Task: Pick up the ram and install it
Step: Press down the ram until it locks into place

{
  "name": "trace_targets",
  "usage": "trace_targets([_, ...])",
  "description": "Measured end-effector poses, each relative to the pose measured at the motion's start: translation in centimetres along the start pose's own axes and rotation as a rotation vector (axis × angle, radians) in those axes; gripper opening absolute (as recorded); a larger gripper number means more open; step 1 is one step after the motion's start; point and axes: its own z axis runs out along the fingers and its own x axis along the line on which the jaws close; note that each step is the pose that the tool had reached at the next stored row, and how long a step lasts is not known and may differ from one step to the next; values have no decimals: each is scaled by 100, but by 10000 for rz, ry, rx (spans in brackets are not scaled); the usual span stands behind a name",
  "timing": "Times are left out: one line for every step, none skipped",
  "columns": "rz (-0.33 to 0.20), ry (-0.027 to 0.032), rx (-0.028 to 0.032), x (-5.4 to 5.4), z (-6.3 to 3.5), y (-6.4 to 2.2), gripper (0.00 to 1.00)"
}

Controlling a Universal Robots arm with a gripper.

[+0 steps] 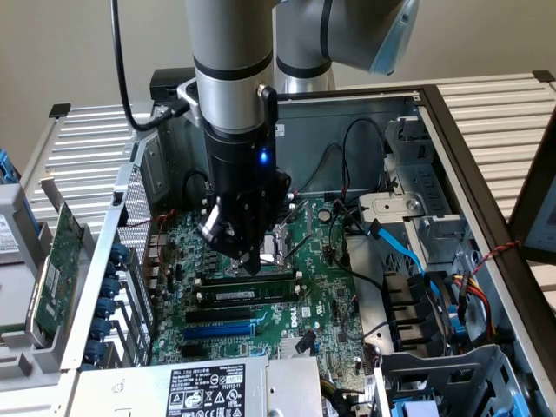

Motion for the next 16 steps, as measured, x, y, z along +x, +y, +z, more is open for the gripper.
trace_targets([132,1,0,0,0,0,11])
trace_targets([257,1,1,-1,1,0,11])
trace_targets([383,2,2,0,1,0,11])
trace_targets([513,4,3,0,1,0,11])
trace_targets([634,4,4,0,1,0,11])
trace_targets([760,5,5,-1,1,0,11])
trace_targets([888,6,6,-1,1,0,11])
trace_targets([1013,7,8,0,0,0,11])
trace_targets([1138,8,8,0,1,0,11])
trace_targets([1262,8,9,-1,1,0,11])
trace_targets([1399,9,10,0,1,0,11])
trace_targets([1519,10,12,0,1,0,11])
trace_targets([1642,11,13,0,1,0,11])
trace_targets([1766,11,14,-1,1,0,11])
trace_targets([1894,11,15,-1,1,0,11])
trace_targets([2023,13,16,-1,1,0,11])
